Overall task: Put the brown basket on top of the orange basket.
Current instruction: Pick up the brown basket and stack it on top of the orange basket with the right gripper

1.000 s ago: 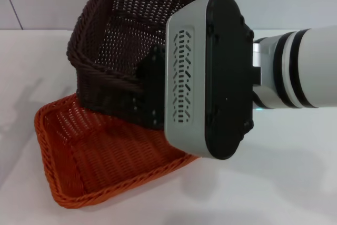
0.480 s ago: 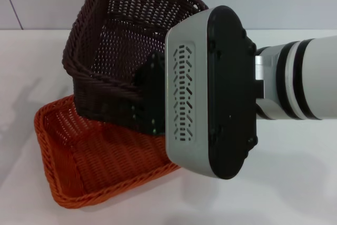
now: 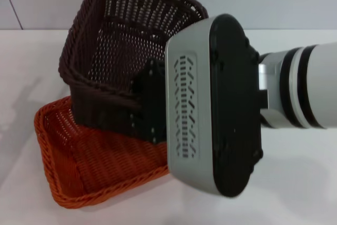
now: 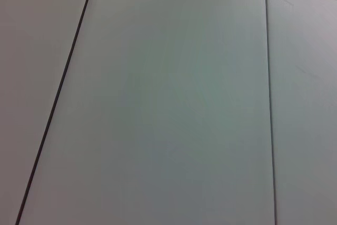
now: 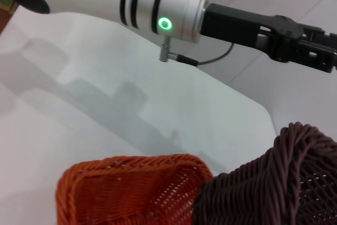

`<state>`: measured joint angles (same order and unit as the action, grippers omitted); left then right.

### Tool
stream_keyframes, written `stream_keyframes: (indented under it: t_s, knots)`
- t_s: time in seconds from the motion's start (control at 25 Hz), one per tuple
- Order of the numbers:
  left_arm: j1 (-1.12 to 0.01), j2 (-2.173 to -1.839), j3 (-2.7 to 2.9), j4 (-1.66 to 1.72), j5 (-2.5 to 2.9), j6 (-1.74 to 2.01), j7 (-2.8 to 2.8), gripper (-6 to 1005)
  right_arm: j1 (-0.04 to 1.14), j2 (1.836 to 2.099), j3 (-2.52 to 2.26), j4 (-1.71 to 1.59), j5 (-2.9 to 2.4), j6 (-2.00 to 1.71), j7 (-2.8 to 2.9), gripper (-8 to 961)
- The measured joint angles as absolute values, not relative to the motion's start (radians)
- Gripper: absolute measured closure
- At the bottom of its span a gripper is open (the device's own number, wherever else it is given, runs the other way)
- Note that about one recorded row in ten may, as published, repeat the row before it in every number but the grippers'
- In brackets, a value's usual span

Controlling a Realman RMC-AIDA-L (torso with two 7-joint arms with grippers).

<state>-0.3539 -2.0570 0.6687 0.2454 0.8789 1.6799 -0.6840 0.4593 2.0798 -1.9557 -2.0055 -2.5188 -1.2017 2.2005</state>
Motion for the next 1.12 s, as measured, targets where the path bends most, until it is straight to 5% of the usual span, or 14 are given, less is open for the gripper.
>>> stream_keyframes:
  t_s: [1.12]
  knots:
    - [-0.359,-2.060,0.563,0.259,0.879,1.665,-0.662,201,0.431,2.082,-1.979,-2.054,-2.533,-1.261,2.219,801]
